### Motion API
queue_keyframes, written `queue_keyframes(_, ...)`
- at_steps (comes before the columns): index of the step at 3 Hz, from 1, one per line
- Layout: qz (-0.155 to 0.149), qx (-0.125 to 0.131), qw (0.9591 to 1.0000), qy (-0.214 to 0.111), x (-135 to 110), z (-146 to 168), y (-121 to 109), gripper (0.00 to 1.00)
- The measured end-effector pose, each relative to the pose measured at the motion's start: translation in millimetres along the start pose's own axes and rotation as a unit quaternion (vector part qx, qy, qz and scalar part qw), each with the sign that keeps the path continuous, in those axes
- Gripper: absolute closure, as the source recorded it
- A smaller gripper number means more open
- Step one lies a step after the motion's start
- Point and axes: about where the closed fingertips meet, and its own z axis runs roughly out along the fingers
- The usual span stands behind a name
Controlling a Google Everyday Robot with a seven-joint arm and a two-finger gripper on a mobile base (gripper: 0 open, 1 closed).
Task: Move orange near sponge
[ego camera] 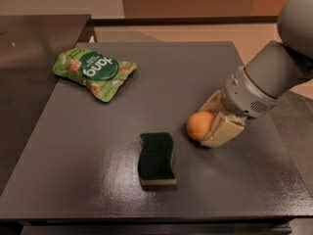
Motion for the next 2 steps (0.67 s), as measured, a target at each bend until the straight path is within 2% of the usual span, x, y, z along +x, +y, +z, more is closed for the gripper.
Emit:
queue_keyframes(1, 0.002, -0.012, 0.9999, -0.001, -1.6, 12.3, 11.7, 0.82)
queue_keyframes(2, 0.007, -0.019, 0.9998, -0.005, -3.3, 21.5, 16.9, 0.58)
